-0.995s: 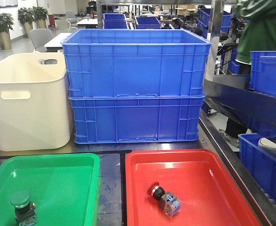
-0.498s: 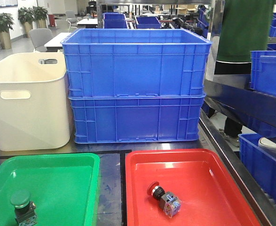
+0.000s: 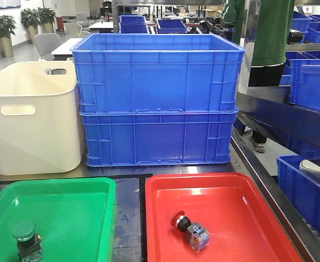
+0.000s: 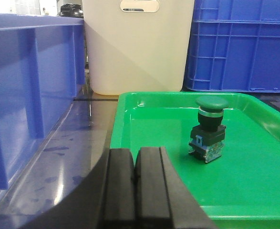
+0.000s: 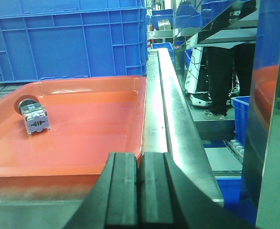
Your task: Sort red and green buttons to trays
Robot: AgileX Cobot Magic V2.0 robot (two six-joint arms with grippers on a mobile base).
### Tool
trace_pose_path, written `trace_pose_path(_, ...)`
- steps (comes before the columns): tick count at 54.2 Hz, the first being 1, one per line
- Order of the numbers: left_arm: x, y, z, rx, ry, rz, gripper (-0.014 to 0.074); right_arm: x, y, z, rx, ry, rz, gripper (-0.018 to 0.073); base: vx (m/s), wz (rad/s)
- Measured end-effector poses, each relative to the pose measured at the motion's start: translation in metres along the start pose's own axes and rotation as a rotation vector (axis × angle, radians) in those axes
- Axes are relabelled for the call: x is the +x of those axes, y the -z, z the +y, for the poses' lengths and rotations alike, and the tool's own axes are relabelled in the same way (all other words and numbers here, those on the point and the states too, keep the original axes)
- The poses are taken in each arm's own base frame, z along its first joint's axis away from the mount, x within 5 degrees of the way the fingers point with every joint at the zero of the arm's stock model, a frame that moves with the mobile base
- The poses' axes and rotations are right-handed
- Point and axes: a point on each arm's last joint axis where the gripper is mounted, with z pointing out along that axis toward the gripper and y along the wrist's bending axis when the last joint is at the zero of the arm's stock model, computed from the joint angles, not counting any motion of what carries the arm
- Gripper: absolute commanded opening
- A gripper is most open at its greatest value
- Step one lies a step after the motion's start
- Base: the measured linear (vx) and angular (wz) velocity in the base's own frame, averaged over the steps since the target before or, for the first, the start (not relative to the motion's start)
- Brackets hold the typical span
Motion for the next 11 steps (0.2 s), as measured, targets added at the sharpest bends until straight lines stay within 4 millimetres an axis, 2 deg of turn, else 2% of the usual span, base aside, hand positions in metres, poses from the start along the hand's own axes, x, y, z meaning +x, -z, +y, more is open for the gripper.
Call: trace_pose_path(11,0.0000,0.0000,0.0000,0.000,0.000,0.000,-0.0006,0.0003,0.0000,0.0000,0.000,0.000,0.003,-0.0008,0.00,0.00)
